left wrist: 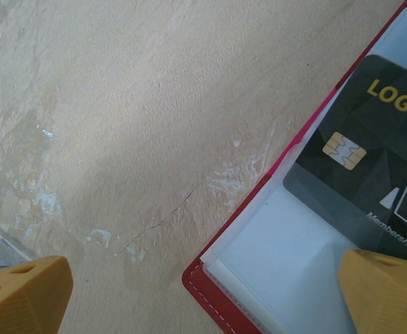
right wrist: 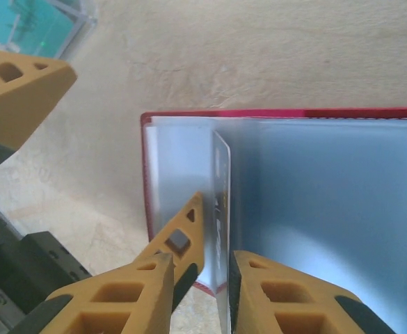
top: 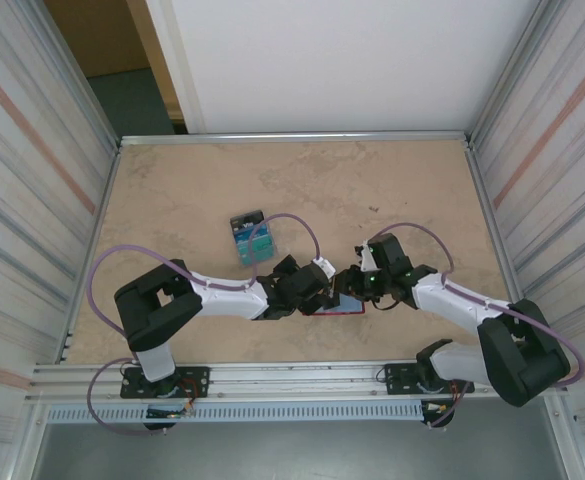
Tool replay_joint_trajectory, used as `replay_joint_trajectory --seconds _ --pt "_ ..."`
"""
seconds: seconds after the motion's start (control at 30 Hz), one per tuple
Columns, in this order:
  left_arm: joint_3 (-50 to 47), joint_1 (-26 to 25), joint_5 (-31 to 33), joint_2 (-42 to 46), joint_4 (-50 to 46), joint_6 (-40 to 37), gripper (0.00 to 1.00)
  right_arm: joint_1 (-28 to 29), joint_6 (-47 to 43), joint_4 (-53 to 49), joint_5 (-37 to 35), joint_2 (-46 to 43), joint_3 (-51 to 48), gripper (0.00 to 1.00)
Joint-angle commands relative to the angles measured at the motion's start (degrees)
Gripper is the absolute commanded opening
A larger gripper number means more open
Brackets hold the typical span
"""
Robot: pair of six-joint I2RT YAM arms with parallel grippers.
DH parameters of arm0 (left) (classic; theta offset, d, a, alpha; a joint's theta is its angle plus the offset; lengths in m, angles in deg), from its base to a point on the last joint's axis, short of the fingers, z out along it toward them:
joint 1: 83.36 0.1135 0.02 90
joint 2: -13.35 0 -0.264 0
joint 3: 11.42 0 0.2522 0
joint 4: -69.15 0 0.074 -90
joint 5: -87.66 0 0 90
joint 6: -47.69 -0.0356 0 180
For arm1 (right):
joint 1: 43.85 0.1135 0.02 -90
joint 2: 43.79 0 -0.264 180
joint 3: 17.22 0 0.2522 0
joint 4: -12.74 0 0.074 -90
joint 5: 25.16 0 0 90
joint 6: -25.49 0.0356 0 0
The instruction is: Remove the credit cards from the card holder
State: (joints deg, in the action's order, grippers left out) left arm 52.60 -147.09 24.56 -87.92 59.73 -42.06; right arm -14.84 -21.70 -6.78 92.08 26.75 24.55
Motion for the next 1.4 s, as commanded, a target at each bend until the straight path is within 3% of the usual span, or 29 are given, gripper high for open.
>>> replay_joint_trajectory --seconds 0.0,0.37,0.77,1.03,1.37 --pt "0.1 0.4 -0.8 -1.4 -2.1 0.7 0.99 1.3 -0.3 1.9 0.4 0.3 -1.1 0.22" --pt "-1.0 0.4 -0.4 0.2 -2.3 1.9 0.99 3.3 -0.4 0.0 -5.9 5.5 0.4 0.05" --pt "-2.8 0.4 1.1 3.9 -4.0 4.5 0.99 2.1 -5.2 -12.9 -15.3 -6.2 2.3 0.00" --pt "-3.4 0.4 4.5 10.1 -6.3 6.6 0.99 1.0 -10.0 -12.8 -11.2 -18.1 1.0 0.00" --pt "-5.4 1.4 8.6 25.6 -8.7 8.7 0.99 4.4 -19.2 -11.1 -2.9 -22.1 3.1 0.00"
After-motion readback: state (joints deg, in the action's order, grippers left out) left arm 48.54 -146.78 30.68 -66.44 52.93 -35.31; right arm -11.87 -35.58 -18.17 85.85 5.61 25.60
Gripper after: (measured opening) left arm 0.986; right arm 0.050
